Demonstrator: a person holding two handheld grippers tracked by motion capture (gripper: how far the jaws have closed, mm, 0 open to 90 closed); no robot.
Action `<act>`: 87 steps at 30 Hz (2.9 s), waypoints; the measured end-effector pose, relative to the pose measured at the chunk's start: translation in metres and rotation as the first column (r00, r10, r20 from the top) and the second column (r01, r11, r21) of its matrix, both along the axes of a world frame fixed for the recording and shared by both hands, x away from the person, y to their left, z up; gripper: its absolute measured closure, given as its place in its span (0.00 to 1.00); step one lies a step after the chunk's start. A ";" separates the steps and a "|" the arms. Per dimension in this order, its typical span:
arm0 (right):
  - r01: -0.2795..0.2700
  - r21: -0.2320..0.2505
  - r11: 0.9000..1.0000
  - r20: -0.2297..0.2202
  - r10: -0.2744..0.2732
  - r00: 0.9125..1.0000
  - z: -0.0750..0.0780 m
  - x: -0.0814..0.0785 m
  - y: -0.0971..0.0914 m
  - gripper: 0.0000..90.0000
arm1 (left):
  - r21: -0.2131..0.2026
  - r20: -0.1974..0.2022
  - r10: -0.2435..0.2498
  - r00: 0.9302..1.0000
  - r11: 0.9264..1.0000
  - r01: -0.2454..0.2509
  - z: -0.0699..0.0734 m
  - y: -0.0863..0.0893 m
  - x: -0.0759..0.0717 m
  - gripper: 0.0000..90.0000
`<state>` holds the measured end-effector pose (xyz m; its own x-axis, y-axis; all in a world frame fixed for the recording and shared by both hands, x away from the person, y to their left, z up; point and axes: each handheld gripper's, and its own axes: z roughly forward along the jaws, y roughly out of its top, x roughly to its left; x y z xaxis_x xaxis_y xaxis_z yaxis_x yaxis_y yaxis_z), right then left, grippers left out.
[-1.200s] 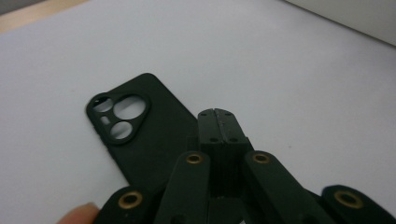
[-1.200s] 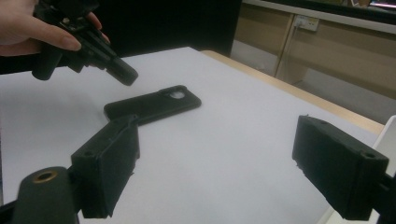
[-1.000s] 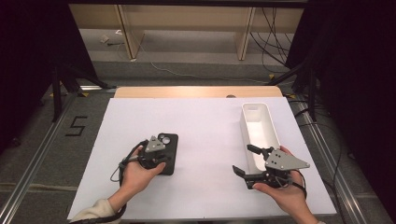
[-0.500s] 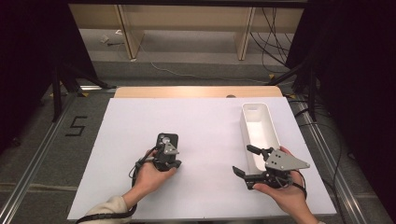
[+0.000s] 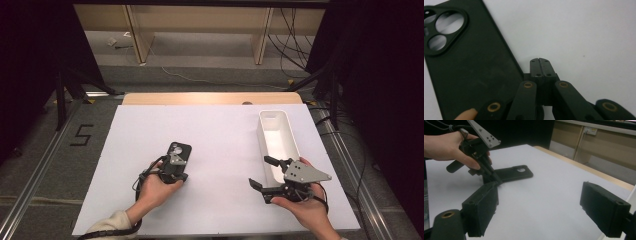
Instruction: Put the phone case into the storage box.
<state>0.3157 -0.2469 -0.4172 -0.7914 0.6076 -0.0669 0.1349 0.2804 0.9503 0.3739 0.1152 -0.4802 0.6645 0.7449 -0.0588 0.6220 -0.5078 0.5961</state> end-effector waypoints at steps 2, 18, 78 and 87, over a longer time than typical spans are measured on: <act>0.001 -0.001 1.000 0.000 -0.001 1.000 0.000 0.000 0.000 0.18 | 0.004 -0.003 0.003 1.000 1.000 -0.003 0.000 0.003 0.000 1.00; 0.001 -0.001 1.000 -0.007 -0.001 1.000 -0.002 0.000 0.000 0.18 | 0.036 -0.022 0.032 0.999 0.999 -0.031 0.002 0.025 -0.003 1.00; 0.001 -0.003 1.000 -0.003 -0.001 1.000 -0.001 0.003 -0.002 0.18 | 0.278 -0.120 -0.021 0.993 0.959 0.054 0.014 0.034 0.064 0.10; -0.002 -0.005 1.000 -0.008 0.001 1.000 -0.001 0.002 -0.001 0.18 | 0.279 -0.123 -0.011 0.992 0.959 0.045 0.011 0.033 0.065 0.09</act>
<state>0.3180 -0.2478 -0.4183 -0.7929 0.6061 -0.0632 0.1424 0.2852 0.9478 0.4386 0.1478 -0.4691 0.6863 0.7240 0.0703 0.6628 -0.6622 0.3496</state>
